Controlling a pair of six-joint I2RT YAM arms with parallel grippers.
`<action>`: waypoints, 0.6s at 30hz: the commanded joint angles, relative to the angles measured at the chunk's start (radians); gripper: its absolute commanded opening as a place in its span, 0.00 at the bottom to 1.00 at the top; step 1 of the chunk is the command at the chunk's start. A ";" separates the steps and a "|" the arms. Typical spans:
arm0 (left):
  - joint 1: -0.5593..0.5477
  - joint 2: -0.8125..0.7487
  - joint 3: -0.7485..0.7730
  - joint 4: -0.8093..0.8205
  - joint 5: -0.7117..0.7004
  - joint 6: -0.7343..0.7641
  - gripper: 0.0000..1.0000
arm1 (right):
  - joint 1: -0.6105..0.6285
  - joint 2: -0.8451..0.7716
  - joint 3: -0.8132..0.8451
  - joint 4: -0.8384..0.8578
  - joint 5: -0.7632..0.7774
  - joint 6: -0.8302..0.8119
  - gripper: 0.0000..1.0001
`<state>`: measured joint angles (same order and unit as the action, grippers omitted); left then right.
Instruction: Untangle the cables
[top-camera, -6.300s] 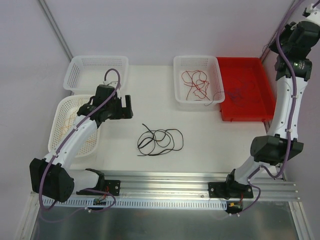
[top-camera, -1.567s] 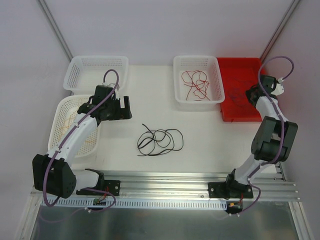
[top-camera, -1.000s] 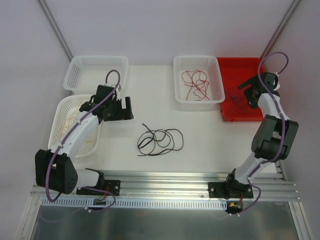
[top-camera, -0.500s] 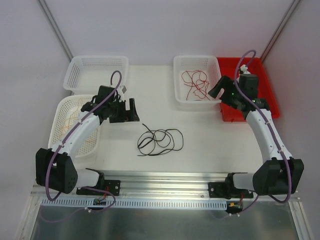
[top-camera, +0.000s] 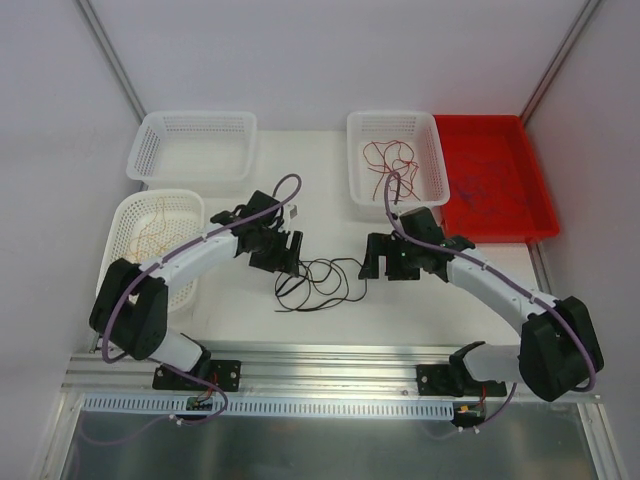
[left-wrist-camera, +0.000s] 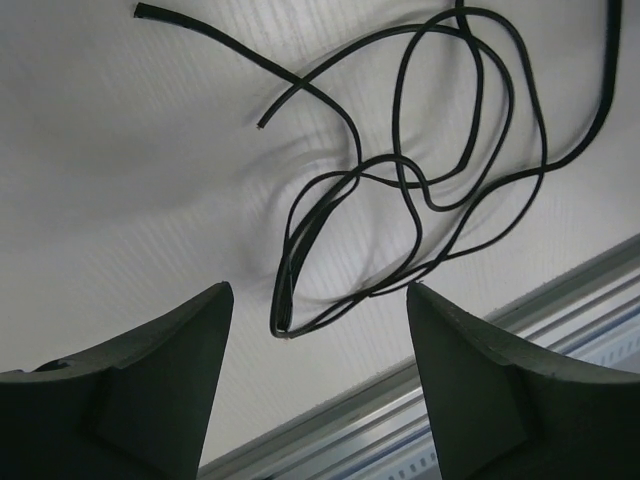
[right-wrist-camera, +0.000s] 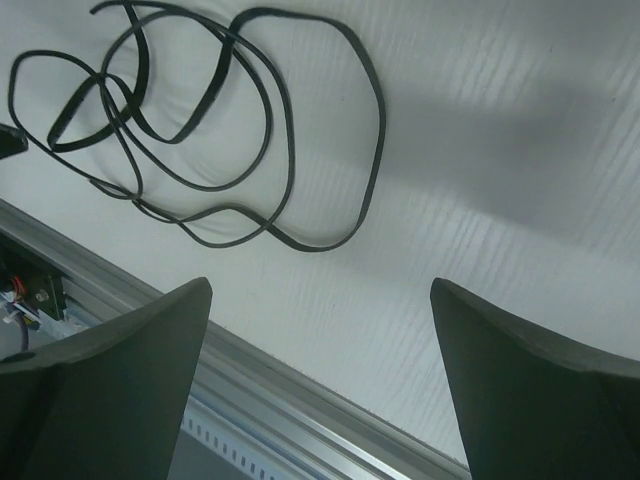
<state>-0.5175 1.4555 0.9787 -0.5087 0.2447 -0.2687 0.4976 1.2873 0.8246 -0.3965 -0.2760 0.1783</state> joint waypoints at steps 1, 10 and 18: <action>-0.018 0.060 0.049 0.001 -0.068 0.054 0.68 | 0.038 -0.011 -0.047 0.082 -0.008 0.032 0.96; -0.062 0.152 0.068 0.002 -0.085 0.056 0.14 | 0.148 0.029 -0.053 0.114 0.044 0.053 0.96; -0.075 -0.005 0.055 -0.016 -0.096 0.033 0.00 | 0.243 0.136 -0.001 0.140 0.129 0.072 0.96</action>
<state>-0.5831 1.5646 1.0130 -0.5117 0.1650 -0.2272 0.7242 1.3891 0.7803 -0.2970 -0.1978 0.2283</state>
